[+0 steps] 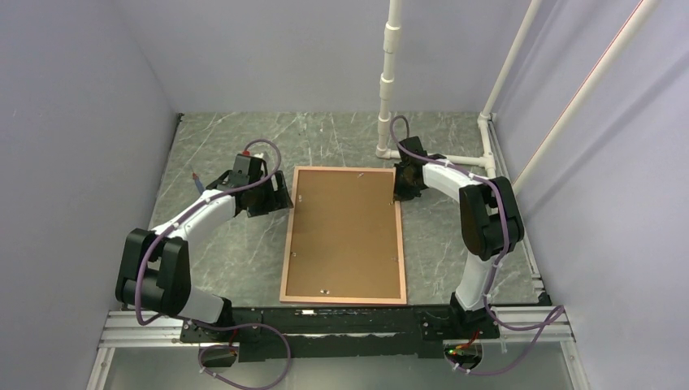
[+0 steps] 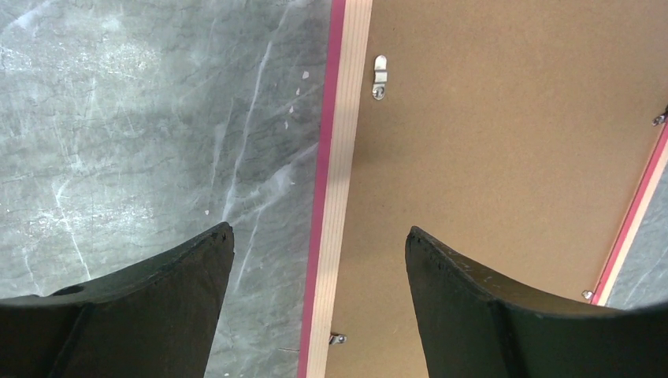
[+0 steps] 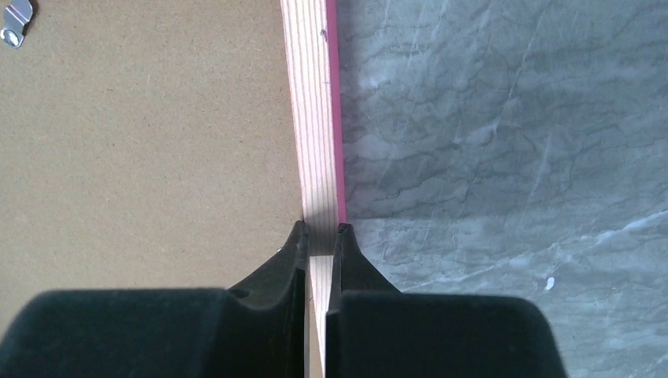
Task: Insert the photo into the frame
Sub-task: Install the photo frame at the center of the board.
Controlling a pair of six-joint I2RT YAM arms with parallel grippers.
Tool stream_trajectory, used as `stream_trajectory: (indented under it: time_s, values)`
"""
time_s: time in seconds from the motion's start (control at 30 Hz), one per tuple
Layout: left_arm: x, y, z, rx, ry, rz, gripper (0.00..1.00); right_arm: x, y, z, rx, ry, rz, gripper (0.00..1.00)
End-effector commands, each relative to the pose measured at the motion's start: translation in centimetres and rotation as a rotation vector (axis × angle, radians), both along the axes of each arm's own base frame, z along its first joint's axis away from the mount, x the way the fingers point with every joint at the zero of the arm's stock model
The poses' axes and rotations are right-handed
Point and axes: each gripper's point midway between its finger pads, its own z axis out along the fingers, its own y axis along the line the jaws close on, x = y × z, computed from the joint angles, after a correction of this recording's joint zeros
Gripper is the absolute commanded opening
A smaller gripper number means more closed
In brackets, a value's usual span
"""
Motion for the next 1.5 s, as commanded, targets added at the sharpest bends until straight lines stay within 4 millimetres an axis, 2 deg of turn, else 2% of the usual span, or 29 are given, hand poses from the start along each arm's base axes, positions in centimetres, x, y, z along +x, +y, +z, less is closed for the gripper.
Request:
stream_trajectory:
  time_s: [0.0,0.23,0.27,0.33,0.4,0.47,0.57,0.83,1.03,1.3,1.37,1.47]
  values:
    - [0.6,0.1,0.4,0.038,-0.014,-0.009,0.83,-1.3,-0.8,-0.1,-0.032,0.02,-0.023,0.0]
    - [1.3,0.1,-0.2,0.081,-0.001,-0.021,0.84,-0.8,0.2,3.4,0.042,-0.088,0.027,0.0]
    - [1.4,0.0,-0.3,0.086,0.0,-0.023,0.84,-0.7,0.2,3.8,0.043,-0.098,0.029,0.09]
    - [1.7,0.0,-0.6,0.098,0.005,-0.025,0.85,-0.9,0.6,4.5,0.069,-0.105,0.042,0.4]
    - [2.0,-0.2,-1.0,0.103,0.008,-0.03,0.85,-1.2,0.7,4.9,0.091,-0.116,0.042,0.61]
    - [2.4,-0.6,-1.1,0.1,0.012,-0.043,0.85,-1.6,1.0,5.5,0.124,-0.128,0.041,0.76]
    - [3.0,-1.3,-1.1,0.104,0.009,-0.065,0.85,-2.5,1.5,5.6,0.171,-0.123,0.044,0.9]
    - [5.5,-2.8,-0.9,0.177,0.01,-0.109,0.85,-5.6,2.4,4.0,0.275,-0.081,0.041,0.96]
    - [7.1,-3.4,-2.5,0.266,0.049,-0.101,0.85,-7.2,2.3,2.6,0.29,-0.047,0.038,0.96]
    - [8.2,-4.2,-4.4,0.34,0.098,-0.104,0.76,-7.4,2.3,2.6,0.288,-0.047,0.044,0.96]
    - [8.0,-4.2,-4.9,0.358,0.113,-0.103,0.73,-7.4,2.2,2.6,0.284,-0.048,0.04,0.96]
    - [7.5,-3.9,-5.6,0.377,0.129,-0.107,0.62,-7.3,2.1,2.7,0.287,-0.06,0.033,0.96]
